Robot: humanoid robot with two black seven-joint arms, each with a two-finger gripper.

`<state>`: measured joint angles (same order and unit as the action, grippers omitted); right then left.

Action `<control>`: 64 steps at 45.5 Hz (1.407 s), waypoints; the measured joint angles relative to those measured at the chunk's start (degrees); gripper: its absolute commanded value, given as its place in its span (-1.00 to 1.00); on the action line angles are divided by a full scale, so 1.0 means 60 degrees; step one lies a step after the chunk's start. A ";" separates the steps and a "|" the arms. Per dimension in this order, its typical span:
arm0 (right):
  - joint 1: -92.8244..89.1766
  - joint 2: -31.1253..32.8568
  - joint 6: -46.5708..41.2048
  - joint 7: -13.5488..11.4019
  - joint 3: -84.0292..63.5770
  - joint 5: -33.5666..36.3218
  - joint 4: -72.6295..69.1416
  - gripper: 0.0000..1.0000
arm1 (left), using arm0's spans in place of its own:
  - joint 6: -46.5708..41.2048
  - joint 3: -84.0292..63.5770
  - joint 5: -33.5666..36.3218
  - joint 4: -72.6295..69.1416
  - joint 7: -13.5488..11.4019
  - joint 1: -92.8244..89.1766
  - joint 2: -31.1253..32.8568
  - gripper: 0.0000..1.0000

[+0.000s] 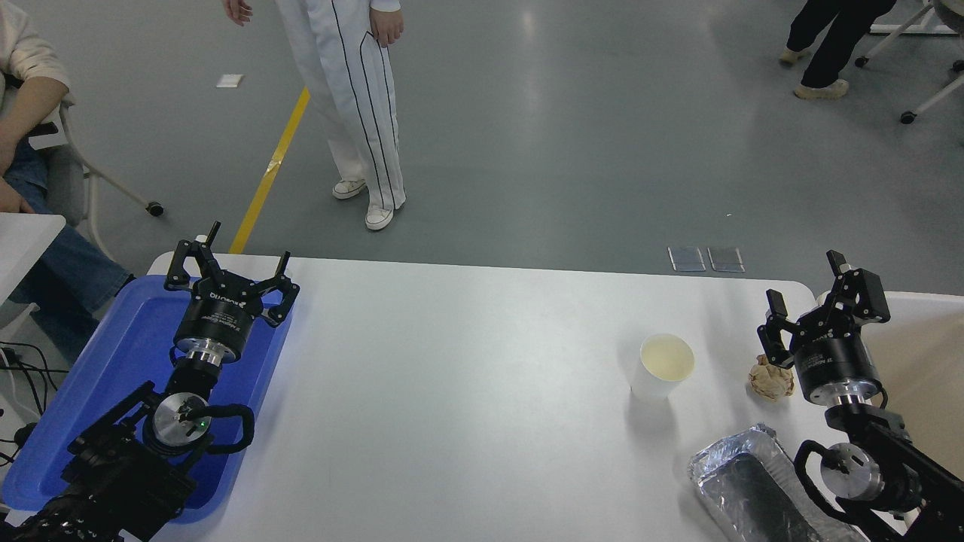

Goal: Pick up paper cup place in dustbin

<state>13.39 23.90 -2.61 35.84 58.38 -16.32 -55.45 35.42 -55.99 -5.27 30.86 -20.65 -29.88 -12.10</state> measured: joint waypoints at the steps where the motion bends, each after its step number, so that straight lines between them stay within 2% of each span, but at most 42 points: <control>1: 0.0004 0.0000 -0.0001 0.0000 0.0000 -0.0001 0.0001 1.00 | 0.0000 0.0000 0.0000 0.0000 0.0000 0.0000 0.0000 1.00; 23: 0.0114 0.0044 0.0135 -0.0069 -0.0040 -0.0004 0.0011 1.00 | 0.0000 0.0000 0.0000 0.0000 0.0000 0.0000 -0.0003 1.00; 36: 0.0769 0.0725 0.0847 -0.0199 -0.1412 0.0370 0.0109 1.00 | 0.0006 0.0000 0.0000 -0.0003 0.0000 -0.0002 -0.0005 1.00; 49: 0.2911 0.1711 0.1265 -0.0204 -0.5610 0.2579 0.0522 1.00 | 0.0016 0.0000 0.0000 -0.0001 0.0000 -0.0010 -0.0004 1.00; 64: 0.6368 0.2022 0.1092 -0.0166 -1.2492 0.3358 0.0514 1.00 | 0.0015 0.0000 0.0000 -0.0001 0.0000 -0.0006 -0.0004 1.00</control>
<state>51.60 36.03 3.94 34.84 -16.57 3.83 -52.36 35.51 -55.99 -5.28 30.85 -20.65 -29.92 -12.12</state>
